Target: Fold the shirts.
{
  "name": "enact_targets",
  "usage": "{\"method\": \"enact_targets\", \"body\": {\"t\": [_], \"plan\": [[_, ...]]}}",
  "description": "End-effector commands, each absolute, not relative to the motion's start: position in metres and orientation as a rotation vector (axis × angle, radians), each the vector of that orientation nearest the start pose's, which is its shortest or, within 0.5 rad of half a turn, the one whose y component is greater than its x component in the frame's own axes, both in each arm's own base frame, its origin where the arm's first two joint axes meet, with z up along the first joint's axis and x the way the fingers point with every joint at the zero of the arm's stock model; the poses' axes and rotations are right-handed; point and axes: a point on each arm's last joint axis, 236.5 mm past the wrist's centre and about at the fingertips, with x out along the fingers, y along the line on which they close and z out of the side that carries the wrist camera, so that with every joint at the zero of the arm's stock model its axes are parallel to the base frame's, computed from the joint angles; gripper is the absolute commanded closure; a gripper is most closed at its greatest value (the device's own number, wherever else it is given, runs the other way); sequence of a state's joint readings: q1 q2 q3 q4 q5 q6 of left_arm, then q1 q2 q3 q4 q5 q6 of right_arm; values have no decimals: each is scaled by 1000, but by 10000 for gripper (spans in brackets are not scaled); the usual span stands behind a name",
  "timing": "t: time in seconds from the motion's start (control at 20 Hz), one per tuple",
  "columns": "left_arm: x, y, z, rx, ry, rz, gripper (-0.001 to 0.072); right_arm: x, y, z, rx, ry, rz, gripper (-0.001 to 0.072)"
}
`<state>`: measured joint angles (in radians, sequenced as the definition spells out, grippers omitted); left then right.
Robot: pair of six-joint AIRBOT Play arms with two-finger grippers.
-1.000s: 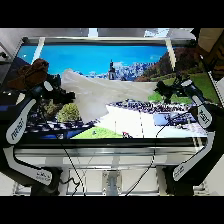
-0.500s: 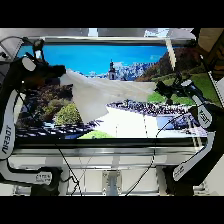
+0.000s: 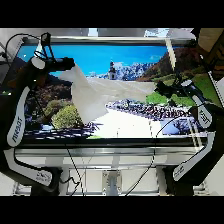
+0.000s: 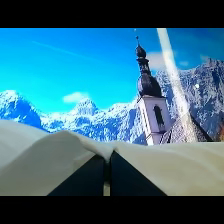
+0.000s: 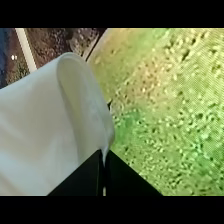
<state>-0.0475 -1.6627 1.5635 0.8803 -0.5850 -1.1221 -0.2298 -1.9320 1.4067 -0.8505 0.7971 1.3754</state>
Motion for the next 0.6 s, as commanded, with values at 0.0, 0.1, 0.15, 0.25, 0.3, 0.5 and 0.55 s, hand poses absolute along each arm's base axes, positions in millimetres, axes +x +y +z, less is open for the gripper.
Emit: {"method": "enact_targets", "body": {"t": [0.0, 0.1, 0.15, 0.25, 0.3, 0.5, 0.55], "plan": [[604, -142, 96, -161, 514, -416, 695, 524, -10, -142, 715, 1159, 30, 686], [601, -154, 96, -99, 499, -447, 696, 524, -10, -142, 715, 1159, 30, 686], [600, -158, 96, -60, 491, -464, 696, 524, -10, -142, 715, 1159, 30, 685], [596, -167, 95, 8, 484, -501, 695, 524, -10, -142, 716, 1159, 30, 686], [594, -170, 94, 30, 484, -517, 695, 524, -10, -142, 715, 1159, 30, 685], [594, -168, 92, 46, 488, -518, 454, 524, -10, -142, 716, 1159, 31, 685], [594, -166, 92, 45, 490, -517, 366, 524, -10, -142, 716, 1159, 30, 685]]}}
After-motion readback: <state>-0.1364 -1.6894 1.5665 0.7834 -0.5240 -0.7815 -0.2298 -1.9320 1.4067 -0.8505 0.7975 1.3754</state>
